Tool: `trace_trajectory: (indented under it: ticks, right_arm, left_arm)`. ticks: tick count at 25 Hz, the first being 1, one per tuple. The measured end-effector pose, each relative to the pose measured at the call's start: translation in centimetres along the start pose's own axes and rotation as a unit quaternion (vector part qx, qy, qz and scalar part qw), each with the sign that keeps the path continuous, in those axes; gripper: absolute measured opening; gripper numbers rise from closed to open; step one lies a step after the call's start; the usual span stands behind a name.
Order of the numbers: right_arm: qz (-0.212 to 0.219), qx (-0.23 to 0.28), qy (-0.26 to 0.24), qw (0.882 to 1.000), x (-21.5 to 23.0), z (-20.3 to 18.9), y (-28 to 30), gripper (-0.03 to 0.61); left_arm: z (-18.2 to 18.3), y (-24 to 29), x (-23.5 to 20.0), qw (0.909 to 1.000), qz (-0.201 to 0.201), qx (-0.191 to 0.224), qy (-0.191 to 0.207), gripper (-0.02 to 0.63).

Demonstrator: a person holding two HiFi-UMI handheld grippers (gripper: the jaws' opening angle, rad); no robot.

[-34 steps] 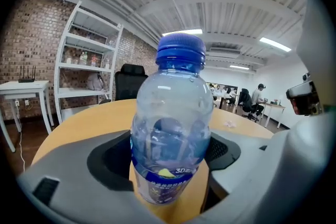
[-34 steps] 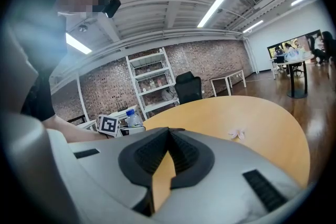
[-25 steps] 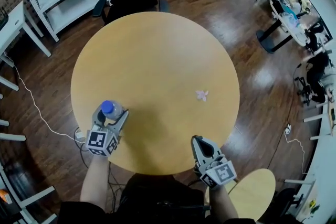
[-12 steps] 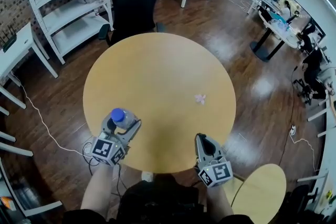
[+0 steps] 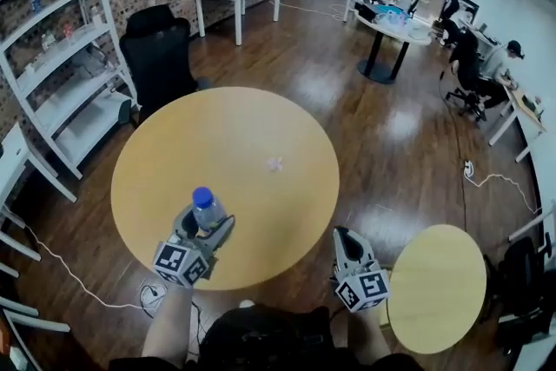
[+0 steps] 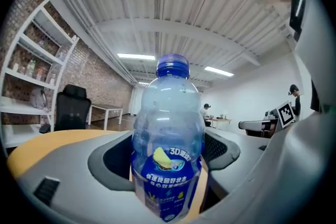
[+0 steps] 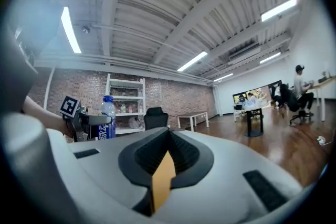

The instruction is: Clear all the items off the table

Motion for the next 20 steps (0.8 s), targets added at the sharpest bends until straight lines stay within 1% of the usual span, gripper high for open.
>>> trace_trajectory:
  ticks: [2, 4, 7, 9, 11, 16, 18, 20]
  right_arm:
    - [-0.04, 0.003, -0.003, 0.999, 2.6, 0.7, -4.7, 0.003]
    - [-0.088, 0.004, -0.004, 0.996, 5.4, 1.6, -9.9, 0.003]
    - [-0.174, 0.016, 0.0, 0.985, 9.5, 2.4, -18.5, 0.003]
    - [-0.234, 0.027, 0.006, 0.972, 11.0, 2.1, -24.4, 0.003]
    - [-0.283, 0.035, 0.006, 0.958, 11.2, 1.7, -29.3, 0.003]
    - [-0.368, 0.046, 0.007, 0.929, 11.8, 1.1, -39.9, 0.003]
    - [-0.403, 0.05, 0.012, 0.914, 11.8, 0.5, -43.5, 0.003]
    - [-0.436, 0.056, 0.02, 0.898, 11.7, -0.2, -46.7, 0.003]
  left_arm:
    - [-0.3, 2.5, 4.3, 0.9993, -0.037, 0.001, -0.006, 0.371]
    - [-0.5, 5.1, 9.1, 0.9965, -0.082, 0.001, -0.014, 0.371]
    - [-1.2, 8.7, 17.0, 0.9867, -0.161, -0.002, -0.018, 0.371]
    - [-2.1, 10.3, 22.1, 0.977, -0.212, -0.006, -0.023, 0.37]
    - [-3.0, 11.3, 26.2, 0.9669, -0.252, -0.012, -0.038, 0.37]
    - [-6.3, 13.2, 36.1, 0.9453, -0.315, -0.037, -0.078, 0.37]
    - [-7.7, 14.0, 40.1, 0.9326, -0.347, -0.053, -0.085, 0.37]
    - [-8.7, 14.5, 44.2, 0.9195, -0.379, -0.066, -0.081, 0.37]
Point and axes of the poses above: the fingertips, and each gripper's own axes: y forward along the fingers, x to its right, z out of its top, the point moved 4 cm from there along -y, backward along the fingers, and after that the axes turned 5 degrees about z, right-handed, at the moved point
